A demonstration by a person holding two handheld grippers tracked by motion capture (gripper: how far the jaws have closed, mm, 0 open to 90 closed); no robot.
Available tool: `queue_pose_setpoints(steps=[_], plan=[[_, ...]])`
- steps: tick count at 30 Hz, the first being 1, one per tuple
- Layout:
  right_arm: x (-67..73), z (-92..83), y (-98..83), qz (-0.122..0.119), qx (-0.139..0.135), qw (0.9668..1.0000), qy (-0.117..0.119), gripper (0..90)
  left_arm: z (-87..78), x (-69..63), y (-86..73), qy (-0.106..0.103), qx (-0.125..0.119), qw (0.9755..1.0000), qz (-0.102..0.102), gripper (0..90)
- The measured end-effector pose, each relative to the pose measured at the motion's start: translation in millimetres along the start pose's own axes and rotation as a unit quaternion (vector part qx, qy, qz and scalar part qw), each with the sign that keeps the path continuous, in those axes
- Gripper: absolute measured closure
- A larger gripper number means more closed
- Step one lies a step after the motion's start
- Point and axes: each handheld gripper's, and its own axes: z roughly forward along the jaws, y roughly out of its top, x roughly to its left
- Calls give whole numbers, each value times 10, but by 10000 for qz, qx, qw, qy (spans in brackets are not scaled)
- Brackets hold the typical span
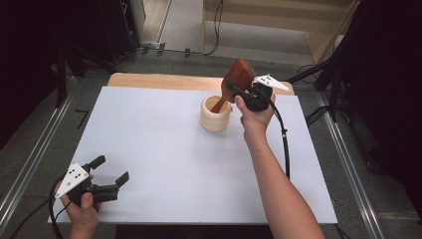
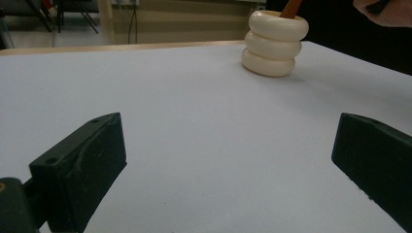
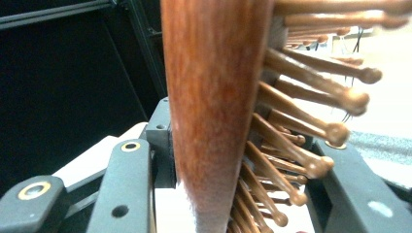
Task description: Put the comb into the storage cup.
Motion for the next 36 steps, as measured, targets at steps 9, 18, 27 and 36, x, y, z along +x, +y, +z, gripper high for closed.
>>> queue_pose_setpoints(steps=[9,18,27,36], plan=[[-6,87,-105,79,63,9999,4,518,-4,5,0,-10,5,10000,6,0],[-37,153,-229,185,164,9997,-25,518,-5,7,1,-17,10,10000,11,0],[-70,186,-307,340,187,9992,-47,518,-4,4,1,-20,-3,10000,14,0],[-79,228,-372,462,182,9987,-68,518,-8,0,1,0,-16,10000,17,0]])
